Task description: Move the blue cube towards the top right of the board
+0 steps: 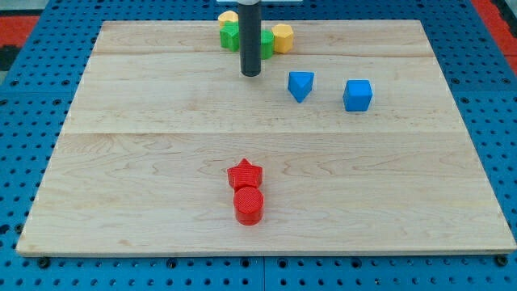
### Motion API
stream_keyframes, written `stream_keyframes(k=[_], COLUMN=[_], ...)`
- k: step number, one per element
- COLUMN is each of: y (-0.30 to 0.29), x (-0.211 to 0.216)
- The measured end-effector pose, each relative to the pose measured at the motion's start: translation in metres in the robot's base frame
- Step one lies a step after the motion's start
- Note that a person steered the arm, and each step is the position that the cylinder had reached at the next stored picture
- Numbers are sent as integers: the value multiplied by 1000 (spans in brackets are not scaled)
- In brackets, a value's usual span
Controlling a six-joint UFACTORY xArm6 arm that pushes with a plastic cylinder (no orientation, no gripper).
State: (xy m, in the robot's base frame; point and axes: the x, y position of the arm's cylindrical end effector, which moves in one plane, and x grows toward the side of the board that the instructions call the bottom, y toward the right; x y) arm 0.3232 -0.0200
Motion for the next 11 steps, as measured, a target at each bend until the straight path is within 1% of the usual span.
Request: stream_keyframes(k=[1, 2, 3, 4, 5, 6, 7, 8, 9, 11], y=[1, 0, 7, 27, 58, 105, 153, 162, 207, 210], x=[23, 24, 34, 51, 80, 81, 68, 25, 15, 76])
